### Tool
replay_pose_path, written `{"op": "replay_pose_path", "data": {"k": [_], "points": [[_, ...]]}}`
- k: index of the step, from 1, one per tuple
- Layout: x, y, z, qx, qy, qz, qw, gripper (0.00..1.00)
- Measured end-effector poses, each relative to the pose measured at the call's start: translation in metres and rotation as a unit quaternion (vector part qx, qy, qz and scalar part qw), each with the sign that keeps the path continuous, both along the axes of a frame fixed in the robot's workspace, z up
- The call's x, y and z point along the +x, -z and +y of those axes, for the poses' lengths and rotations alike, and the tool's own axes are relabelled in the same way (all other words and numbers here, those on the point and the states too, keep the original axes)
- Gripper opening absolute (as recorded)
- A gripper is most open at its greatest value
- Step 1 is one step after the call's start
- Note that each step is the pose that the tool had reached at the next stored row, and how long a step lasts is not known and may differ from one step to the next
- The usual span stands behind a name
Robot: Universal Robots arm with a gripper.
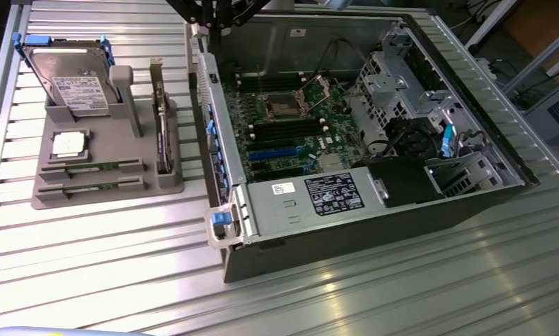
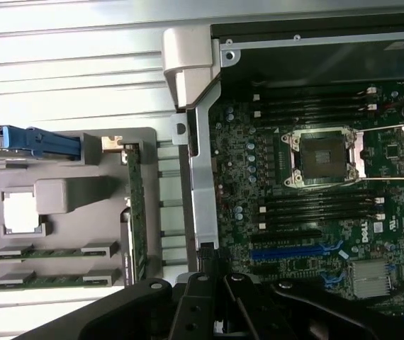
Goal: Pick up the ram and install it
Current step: 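Reach for the ram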
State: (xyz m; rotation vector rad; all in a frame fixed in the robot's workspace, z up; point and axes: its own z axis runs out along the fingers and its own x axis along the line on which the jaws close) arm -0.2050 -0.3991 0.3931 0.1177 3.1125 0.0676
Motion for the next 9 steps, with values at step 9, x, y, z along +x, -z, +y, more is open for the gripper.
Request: {"op": "replay_pose_path", "data": {"k": [9], "points": [[-0.0063, 0.0, 0.0, 0.0, 0.0, 0.0, 1.0, 0.1]]}}
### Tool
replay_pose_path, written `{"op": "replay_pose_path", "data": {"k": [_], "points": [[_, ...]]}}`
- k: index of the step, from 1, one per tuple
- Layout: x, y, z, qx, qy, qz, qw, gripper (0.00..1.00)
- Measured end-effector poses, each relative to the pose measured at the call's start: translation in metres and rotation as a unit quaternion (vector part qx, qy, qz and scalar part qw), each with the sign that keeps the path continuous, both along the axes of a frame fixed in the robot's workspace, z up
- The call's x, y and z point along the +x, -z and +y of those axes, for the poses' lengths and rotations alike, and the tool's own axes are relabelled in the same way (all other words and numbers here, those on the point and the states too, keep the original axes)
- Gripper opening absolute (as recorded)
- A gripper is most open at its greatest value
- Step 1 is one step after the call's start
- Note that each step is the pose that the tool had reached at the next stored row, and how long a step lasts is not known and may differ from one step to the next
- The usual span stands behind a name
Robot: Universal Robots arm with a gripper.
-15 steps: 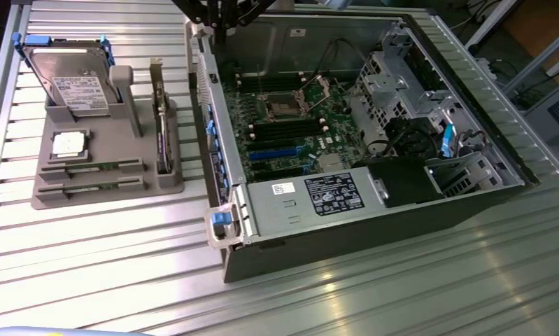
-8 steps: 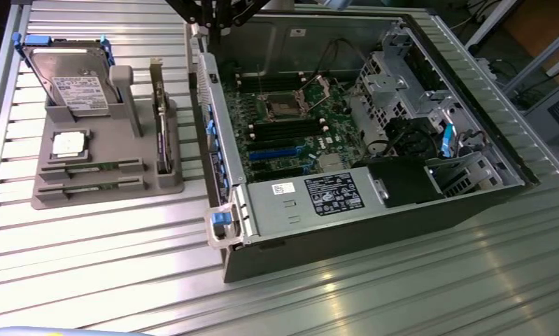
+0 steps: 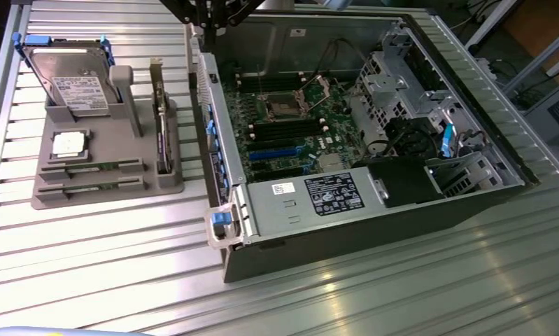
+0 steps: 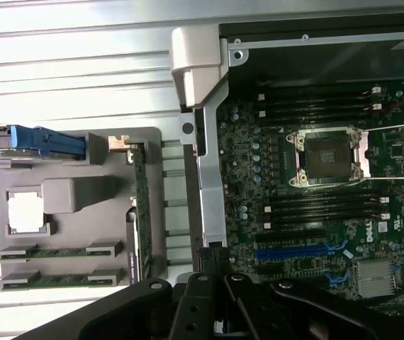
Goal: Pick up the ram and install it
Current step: 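Reach for the ram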
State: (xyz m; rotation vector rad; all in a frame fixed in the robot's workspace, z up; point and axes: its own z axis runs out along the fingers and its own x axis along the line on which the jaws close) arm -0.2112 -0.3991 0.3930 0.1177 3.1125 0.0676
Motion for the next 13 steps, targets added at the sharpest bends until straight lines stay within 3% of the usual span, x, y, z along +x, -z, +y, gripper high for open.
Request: {"op": "replay_pose_path", "data": {"k": [13], "points": [[-0.011, 0.0001, 0.0, 0.0, 0.0, 0.0, 1.0, 0.1]]}}
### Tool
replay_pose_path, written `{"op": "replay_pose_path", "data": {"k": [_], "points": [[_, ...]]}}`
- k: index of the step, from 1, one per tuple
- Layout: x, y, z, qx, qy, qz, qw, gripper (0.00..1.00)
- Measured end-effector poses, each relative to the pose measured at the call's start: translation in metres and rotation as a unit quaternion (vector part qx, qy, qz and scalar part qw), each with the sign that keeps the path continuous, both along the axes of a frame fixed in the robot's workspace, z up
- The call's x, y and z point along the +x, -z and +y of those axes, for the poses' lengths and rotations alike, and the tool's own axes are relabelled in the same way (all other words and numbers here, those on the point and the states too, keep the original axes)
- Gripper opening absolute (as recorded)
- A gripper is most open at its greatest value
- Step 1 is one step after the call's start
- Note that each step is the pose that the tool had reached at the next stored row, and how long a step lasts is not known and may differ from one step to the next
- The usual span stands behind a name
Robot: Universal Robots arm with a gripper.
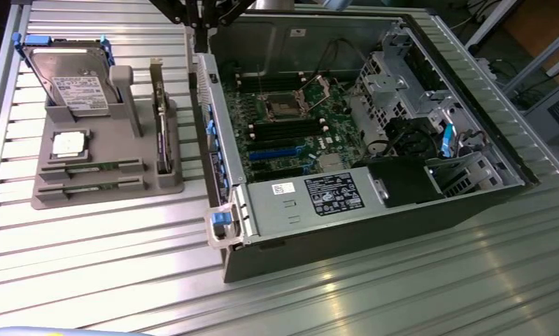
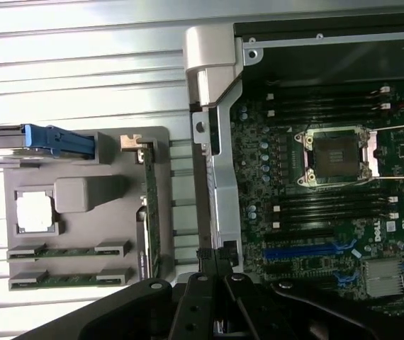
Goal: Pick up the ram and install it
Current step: 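Reach for the ram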
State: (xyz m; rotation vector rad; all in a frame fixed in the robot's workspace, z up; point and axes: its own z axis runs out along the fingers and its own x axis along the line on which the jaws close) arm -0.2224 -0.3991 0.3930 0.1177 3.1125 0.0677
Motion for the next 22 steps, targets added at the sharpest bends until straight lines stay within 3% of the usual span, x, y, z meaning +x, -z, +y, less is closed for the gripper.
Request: {"op": "replay_pose_path", "data": {"k": [22], "points": [[-0.032, 0.0002, 0.0, 0.0, 0.0, 0.0, 1.0, 0.1]]}}
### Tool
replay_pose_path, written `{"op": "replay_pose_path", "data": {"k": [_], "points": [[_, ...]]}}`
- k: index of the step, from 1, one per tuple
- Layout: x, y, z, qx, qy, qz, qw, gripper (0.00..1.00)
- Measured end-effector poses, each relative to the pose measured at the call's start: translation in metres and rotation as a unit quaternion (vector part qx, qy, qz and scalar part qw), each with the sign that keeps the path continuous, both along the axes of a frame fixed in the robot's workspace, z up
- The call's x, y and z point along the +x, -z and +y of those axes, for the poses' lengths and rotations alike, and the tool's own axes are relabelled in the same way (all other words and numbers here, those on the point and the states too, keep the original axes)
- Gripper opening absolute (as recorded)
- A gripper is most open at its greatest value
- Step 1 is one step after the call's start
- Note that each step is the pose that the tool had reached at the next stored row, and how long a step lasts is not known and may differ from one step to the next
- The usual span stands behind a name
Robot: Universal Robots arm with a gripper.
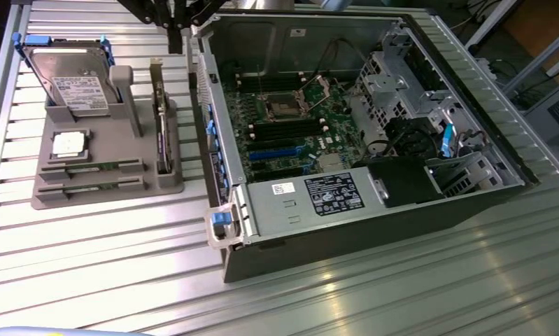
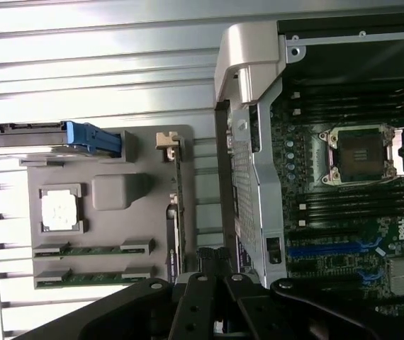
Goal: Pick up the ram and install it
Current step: 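Reach for the ram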
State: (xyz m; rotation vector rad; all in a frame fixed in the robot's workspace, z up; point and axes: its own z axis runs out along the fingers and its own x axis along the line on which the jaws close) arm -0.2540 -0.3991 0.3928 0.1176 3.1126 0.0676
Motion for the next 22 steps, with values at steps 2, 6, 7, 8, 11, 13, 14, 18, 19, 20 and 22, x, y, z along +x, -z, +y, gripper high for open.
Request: {"op": "replay_pose_path", "data": {"k": [2, 6, 7, 8, 11, 13, 14, 18, 19, 20, 22], "points": [[-0.002, 0.0, 0.0, 0.0, 0.0, 0.0, 1.0, 0.1], [-0.007, 0.0001, 0.0, 0.0, 0.0, 0.0, 1.0, 0.1], [-0.008, 0.0001, 0.0, 0.0, 0.0, 0.0, 1.0, 0.1], [-0.009, 0.0001, 0.0, 0.0, 0.0, 0.0, 1.0, 0.1], [-0.014, 0.0001, 0.0, 0.0, 0.0, 0.0, 1.0, 0.1], [-0.017, 0.0002, 0.0, 0.0, 0.0, 0.0, 1.0, 0.1], [-0.018, 0.0002, 0.0, 0.0, 0.0, 0.0, 1.0, 0.1], [-0.022, 0.0003, 0.0, 0.0, 0.0, 0.0, 1.0, 0.1], [-0.022, 0.0003, 0.0, 0.0, 0.0, 0.0, 1.0, 0.1], [-0.023, 0.0003, 0.0, 0.0, 0.0, 0.0, 1.0, 0.1], [-0.025, 0.0004, 0.0, 0.0, 0.0, 0.0, 1.0, 0.1]]}}
